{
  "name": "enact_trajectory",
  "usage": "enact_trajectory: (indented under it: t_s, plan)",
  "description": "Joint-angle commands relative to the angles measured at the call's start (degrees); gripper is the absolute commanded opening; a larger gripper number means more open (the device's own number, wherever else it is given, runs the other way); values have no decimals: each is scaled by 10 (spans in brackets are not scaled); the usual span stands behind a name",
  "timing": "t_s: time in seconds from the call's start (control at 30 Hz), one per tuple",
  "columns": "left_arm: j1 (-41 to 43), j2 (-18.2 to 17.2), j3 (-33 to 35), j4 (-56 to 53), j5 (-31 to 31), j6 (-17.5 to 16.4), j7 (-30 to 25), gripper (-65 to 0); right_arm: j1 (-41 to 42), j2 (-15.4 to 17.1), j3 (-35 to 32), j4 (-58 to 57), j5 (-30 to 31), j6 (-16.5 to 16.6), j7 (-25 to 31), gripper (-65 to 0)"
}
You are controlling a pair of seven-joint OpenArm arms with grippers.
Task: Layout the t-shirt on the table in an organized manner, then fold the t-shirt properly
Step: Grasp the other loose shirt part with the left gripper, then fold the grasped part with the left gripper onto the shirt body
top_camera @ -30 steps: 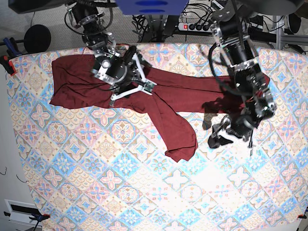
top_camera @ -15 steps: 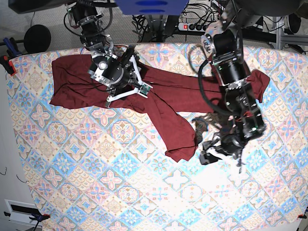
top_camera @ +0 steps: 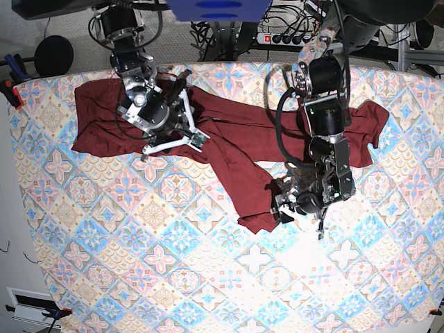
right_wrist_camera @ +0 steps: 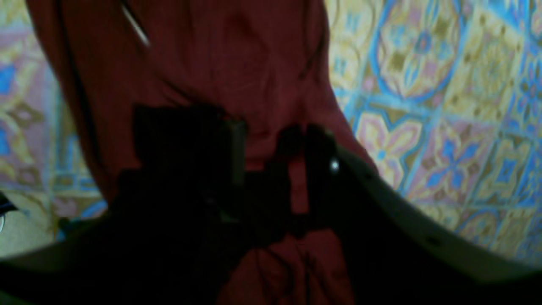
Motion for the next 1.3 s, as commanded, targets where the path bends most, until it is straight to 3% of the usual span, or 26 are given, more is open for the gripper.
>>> enact_trajectory:
  t_s: [0.0,0.23,0.3,0.4,0.5,0.63,0.73,1.1,1.27]
  plan:
    - [-26,6,2,-5,-1,-1,-9,-244,6,1,1,12,3,-2,5,-424]
    - [-30,16,4,-32,-1,-1,-15,-248,7,1,1,12,3,-2,5,-425]
    - [-32,24,31,-49,-1,-2,-14,-261,14,1,0,12,3,-2,5,-425]
    - [-32,24,98,-61,-6,-3,-14,-401,18,1,1,12,3,-2,5,-425]
    - [-31,24,117,-58,-7,-3,-18,-650,18,1,1,12,3,-2,5,-425]
    - [-30,17,117,-27,-7,-3,-15,-650,18,1,3,12,3,-2,5,-425]
    - [-10,6,116,68,-24,-3,14,-650,16,1,22,12,3,-2,5,-425]
    - [141,-56,-56,446,-241,-4,186,-650,19,1,27,12,3,-2,5,-421]
    - [272,-106,-77,579,-321,-4,197,-650,19,1,27,11,3,-2,5,-421]
